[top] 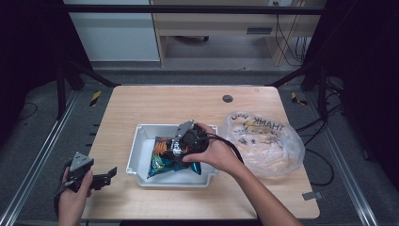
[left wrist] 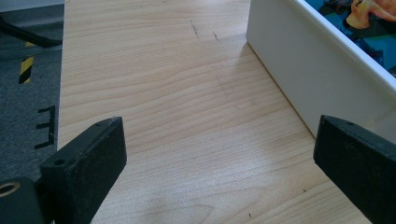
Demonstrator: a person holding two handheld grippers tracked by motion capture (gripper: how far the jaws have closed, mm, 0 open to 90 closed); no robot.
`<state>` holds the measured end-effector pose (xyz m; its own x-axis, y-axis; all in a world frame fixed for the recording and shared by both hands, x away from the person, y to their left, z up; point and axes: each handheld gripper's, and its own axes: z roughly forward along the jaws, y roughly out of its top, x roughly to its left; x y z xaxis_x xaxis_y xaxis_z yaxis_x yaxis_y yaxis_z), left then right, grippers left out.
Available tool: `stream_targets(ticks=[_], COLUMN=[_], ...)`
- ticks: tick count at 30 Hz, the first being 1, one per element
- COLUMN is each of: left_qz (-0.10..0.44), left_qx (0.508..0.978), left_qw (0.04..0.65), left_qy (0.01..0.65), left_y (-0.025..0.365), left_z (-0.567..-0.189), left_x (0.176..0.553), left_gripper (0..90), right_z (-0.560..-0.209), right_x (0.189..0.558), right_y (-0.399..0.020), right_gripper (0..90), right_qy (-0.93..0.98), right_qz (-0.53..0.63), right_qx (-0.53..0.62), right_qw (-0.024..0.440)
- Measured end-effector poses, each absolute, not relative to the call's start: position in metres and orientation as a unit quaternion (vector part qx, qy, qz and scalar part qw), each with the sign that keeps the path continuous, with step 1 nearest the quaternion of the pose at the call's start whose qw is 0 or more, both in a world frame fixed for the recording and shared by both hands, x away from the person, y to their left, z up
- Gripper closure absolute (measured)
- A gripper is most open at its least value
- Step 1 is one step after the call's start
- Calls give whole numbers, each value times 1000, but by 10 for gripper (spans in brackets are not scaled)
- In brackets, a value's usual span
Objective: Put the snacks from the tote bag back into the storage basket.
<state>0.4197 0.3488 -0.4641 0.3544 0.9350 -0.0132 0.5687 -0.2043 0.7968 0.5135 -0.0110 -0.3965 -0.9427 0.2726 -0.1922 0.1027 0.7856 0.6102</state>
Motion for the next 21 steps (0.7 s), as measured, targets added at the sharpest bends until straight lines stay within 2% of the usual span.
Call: stream_targets(ticks=[21], left_qz=[251], left_qx=[734], left_qw=[368], left_qy=[512], left_y=[348], left_z=[-464], left_x=[419], left_gripper=[23], right_z=[-372], right_x=[505], right_y=[-34], right_gripper=[70], right_qy=[911], right_qz=[356], right_qx=[139], right_qw=[158])
